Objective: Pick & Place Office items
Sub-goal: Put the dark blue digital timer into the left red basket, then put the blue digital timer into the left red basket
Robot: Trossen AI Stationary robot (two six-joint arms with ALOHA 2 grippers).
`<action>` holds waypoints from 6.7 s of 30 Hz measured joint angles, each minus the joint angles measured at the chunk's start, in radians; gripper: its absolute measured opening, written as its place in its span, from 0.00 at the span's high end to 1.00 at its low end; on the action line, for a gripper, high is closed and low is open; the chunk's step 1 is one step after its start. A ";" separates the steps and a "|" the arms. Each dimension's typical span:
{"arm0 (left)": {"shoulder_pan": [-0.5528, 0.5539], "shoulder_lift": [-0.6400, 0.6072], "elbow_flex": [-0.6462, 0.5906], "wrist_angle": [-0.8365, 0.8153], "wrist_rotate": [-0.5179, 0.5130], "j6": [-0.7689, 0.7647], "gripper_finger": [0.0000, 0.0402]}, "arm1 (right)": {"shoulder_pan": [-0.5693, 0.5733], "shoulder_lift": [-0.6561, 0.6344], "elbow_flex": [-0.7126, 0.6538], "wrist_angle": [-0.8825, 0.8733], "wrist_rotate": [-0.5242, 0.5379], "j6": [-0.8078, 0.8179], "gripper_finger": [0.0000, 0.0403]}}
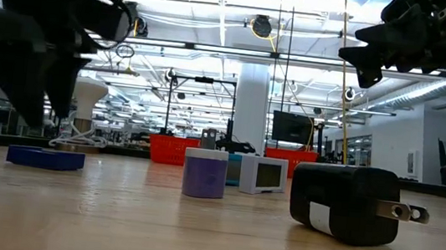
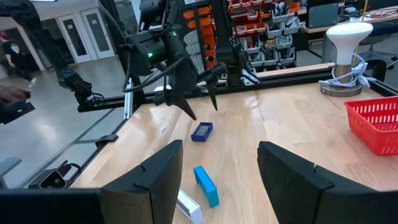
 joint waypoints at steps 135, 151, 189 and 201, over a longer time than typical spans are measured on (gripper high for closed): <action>0.980 0.052 -0.167 1.125 -0.046 0.056 0.64 | -0.001 0.001 0.000 -0.008 0.039 -0.051 0.51; 0.982 0.053 -0.167 1.121 -0.053 0.088 0.52 | -0.001 0.000 0.000 -0.008 0.051 -0.051 0.51; 0.165 0.139 0.166 0.685 -0.142 0.133 0.33 | -0.001 0.001 0.000 0.024 0.052 -0.018 0.51; 0.161 0.294 0.181 0.690 -0.078 0.046 0.35 | -0.001 0.000 0.000 0.015 0.052 -0.018 0.51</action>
